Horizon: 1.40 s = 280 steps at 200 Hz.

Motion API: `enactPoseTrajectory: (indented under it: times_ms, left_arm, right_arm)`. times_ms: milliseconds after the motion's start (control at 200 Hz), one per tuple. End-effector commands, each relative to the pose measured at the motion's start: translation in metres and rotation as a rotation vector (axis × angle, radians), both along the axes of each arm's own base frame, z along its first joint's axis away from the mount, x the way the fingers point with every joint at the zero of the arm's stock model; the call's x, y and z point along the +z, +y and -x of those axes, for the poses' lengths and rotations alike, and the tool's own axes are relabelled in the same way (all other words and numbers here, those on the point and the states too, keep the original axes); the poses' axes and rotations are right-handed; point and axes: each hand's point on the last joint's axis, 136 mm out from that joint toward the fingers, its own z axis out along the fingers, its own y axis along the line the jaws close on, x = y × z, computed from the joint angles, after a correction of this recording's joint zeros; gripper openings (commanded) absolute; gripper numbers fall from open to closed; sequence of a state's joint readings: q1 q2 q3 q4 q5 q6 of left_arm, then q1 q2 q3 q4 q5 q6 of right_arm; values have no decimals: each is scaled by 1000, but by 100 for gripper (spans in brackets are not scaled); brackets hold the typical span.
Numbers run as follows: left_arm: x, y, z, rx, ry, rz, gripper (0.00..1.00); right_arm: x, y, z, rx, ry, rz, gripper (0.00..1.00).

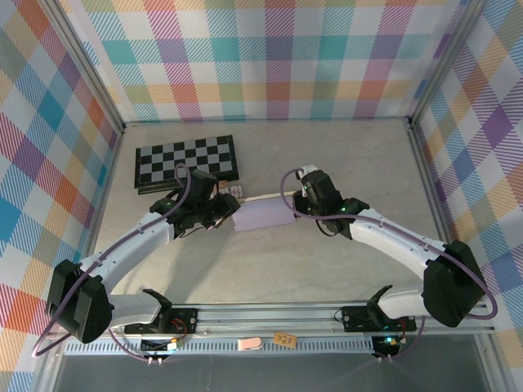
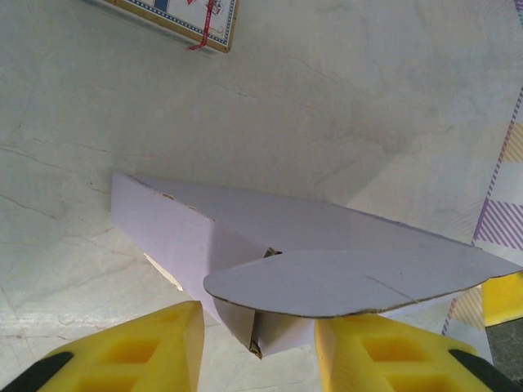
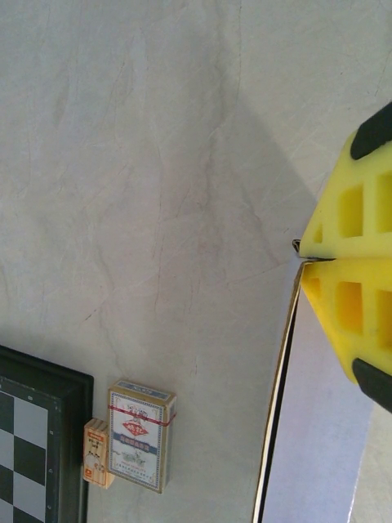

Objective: Fold the paper box

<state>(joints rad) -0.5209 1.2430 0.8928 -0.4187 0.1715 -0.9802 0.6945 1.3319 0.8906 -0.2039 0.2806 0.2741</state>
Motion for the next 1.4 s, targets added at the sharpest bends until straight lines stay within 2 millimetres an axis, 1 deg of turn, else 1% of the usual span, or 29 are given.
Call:
enactPoseTrajectory:
  times_ms: [0, 175, 285, 365, 455, 535, 585, 665, 740, 845, 895, 910, 925, 930, 975, 1030, 1100, 1140, 1245, 1340, 1395]
  left_arm:
    - [-10, 4, -4, 16, 6, -11, 37]
    - [-27, 15, 6, 31, 28, -48, 27]
    - [-33, 16, 8, 24, 34, -53, 21]
    - [-38, 14, 7, 17, 40, -55, 14]
    - [-37, 13, 5, 9, 38, -55, 13]
    - [-23, 13, 3, 2, 13, -63, 14]
    - [-12, 14, 2, -4, -4, -69, 17]
    - [8, 16, 5, -15, -20, -75, 28]
    - [27, 19, 11, -21, -36, -73, 35]
    - [52, 26, 19, -55, -64, -109, 37]
    - [63, 31, 21, -99, -78, -166, 38]
    - [61, 33, 23, -125, -78, -199, 38]
    - [67, 35, 23, -135, -84, -218, 38]
    - [65, 36, 24, -151, -83, -235, 38]
    - [69, 42, 24, -222, -88, -326, 37]
    - [69, 50, 23, -311, -75, -441, 33]
    - [68, 51, 20, -431, -76, -531, 30]
    - [66, 47, 17, -494, -95, -552, 29]
    - [62, 29, 9, -633, -157, -538, 30]
    - [64, 14, -2, -710, -246, -537, 31]
    - [63, 10, -8, -746, -278, -562, 32]
  right_arm:
    - [-29, -11, 15, -10, 109, 81, 0]
    - [-29, -12, 15, -17, 112, 81, 0]
    - [-31, -13, 15, -23, 116, 84, 0]
    - [-31, -13, 15, -23, 117, 84, 0]
    - [-31, -12, 15, -23, 119, 84, 0]
    - [-31, -12, 15, -25, 122, 86, 0]
    - [-31, -13, 14, -30, 122, 87, 0]
    - [-32, -15, 14, -42, 122, 95, 0]
    - [-31, -17, 13, -52, 118, 99, 0]
    - [-31, -18, 12, -60, 117, 104, 0]
    - [-31, -18, 12, -62, 116, 106, 0]
    - [-31, -18, 12, -62, 115, 106, 0]
    - [-31, -18, 12, -63, 116, 105, 0]
    - [-31, -18, 12, -63, 117, 106, 0]
    - [-31, -18, 11, -64, 115, 107, 0]
    - [-32, -18, 11, -63, 118, 111, 0]
    - [-32, -19, 11, -64, 120, 113, 0]
    - [-32, -19, 11, -63, 120, 115, 0]
    - [-33, -19, 12, -63, 122, 117, 0]
    - [-32, -20, 13, -64, 121, 114, 0]
    - [-32, -20, 13, -64, 122, 115, 0]
